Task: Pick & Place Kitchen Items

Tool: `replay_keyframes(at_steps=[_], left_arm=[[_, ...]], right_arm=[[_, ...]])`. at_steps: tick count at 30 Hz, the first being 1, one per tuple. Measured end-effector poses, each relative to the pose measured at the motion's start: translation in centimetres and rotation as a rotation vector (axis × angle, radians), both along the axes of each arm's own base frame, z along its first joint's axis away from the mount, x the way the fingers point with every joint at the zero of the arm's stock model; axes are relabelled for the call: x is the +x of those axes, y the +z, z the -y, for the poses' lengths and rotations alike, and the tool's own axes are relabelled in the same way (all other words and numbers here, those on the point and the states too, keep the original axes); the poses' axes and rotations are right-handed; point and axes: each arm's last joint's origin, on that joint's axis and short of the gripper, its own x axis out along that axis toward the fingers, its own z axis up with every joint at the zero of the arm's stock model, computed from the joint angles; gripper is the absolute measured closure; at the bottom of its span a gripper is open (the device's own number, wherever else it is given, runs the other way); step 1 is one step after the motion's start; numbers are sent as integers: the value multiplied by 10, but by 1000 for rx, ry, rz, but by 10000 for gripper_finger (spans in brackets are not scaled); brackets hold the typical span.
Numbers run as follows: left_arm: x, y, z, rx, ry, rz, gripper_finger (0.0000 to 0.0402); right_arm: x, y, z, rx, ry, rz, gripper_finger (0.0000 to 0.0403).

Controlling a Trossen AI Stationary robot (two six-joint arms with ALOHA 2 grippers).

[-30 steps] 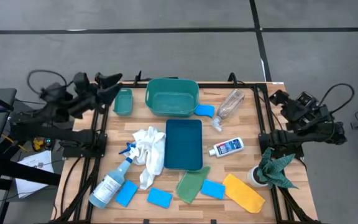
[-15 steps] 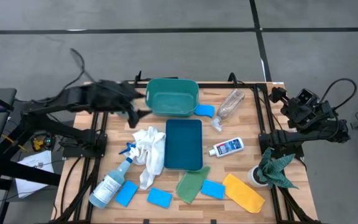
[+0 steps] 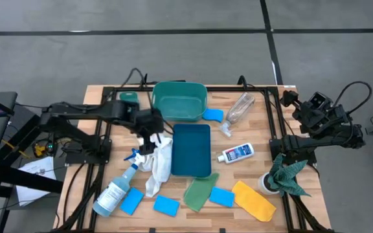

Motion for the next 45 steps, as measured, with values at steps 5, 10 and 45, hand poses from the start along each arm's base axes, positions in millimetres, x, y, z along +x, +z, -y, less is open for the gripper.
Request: replay_keyframes(at_steps=[5, 10, 45], left_arm=[[12, -27, 1, -23, -6, -34, 46], [11, -70, 1, -33, 2, -64, 46], [-31, -191, 8, 44, 120, -21, 46]], right_arm=[[0, 0, 0, 0, 0, -2, 23], [0, 0, 0, 0, 0, -2, 23], [0, 0, 0, 5, -5, -2, 23]])
